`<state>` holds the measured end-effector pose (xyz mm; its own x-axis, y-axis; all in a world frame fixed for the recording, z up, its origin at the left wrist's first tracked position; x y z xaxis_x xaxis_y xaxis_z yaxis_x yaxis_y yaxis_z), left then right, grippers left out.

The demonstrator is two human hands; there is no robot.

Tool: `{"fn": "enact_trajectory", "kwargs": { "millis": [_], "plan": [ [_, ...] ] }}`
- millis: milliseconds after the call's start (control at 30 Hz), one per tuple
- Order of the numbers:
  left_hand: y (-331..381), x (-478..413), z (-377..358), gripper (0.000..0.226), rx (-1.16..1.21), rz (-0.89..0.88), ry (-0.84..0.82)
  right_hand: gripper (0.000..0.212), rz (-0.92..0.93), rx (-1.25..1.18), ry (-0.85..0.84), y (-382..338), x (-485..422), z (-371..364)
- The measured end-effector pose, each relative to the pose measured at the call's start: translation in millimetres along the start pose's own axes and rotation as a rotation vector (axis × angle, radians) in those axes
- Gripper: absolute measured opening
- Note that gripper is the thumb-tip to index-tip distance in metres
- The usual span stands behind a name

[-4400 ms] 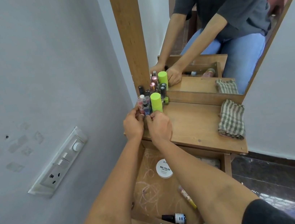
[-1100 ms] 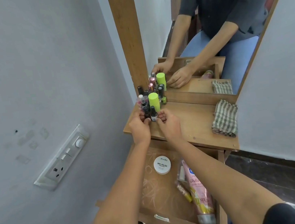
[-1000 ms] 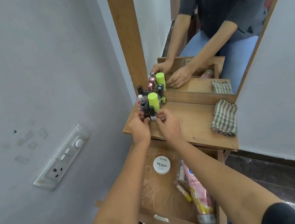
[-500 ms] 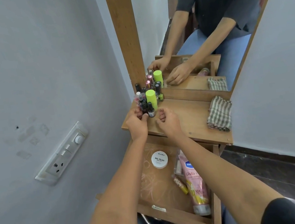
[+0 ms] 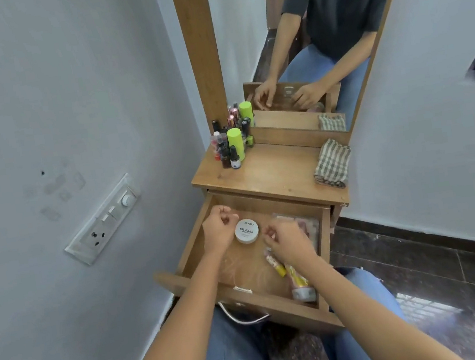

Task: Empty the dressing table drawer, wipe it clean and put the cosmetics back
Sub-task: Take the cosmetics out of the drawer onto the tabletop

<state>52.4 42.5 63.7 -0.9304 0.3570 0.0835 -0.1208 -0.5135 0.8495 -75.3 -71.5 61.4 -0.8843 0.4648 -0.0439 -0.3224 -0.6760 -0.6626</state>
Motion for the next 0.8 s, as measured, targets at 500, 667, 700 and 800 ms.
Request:
{"fn": "enact_trajectory", "kwargs": {
  "millis": [500, 667, 700, 800],
  "plan": [
    [-30, 29, -6, 0.024, -0.196, 0.105, -0.144, 0.034, -0.048, 0.691, -0.299, -2, 24, -32],
    [-30, 26, -8, 0.031, -0.213, 0.088, -0.142, 0.025, -0.075, 0.524, -0.234, 5, 22, -32],
    [-30, 26, -7, 0.030, -0.200, 0.088, -0.135, 0.024, -0.093, 0.428, -0.182, 7, 22, -32],
    [-30, 24, -6, 0.019, -0.103, 0.077, -0.118, 0.008, -0.211, -0.117, -0.031, 12, 20, -26]
  ]
}}
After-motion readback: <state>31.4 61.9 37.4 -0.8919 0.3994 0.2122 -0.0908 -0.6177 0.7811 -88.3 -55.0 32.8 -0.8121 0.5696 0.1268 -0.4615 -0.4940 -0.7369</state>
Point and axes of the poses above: each hand's wrist, its own x-axis away from the middle knuckle, its own z-axis out of the back of the hand, y = z × x, the point moved 1 cm from there along -x, towards the middle knuckle, and after that the axes turned 3 degrees about -x, right-handed, at the moved point
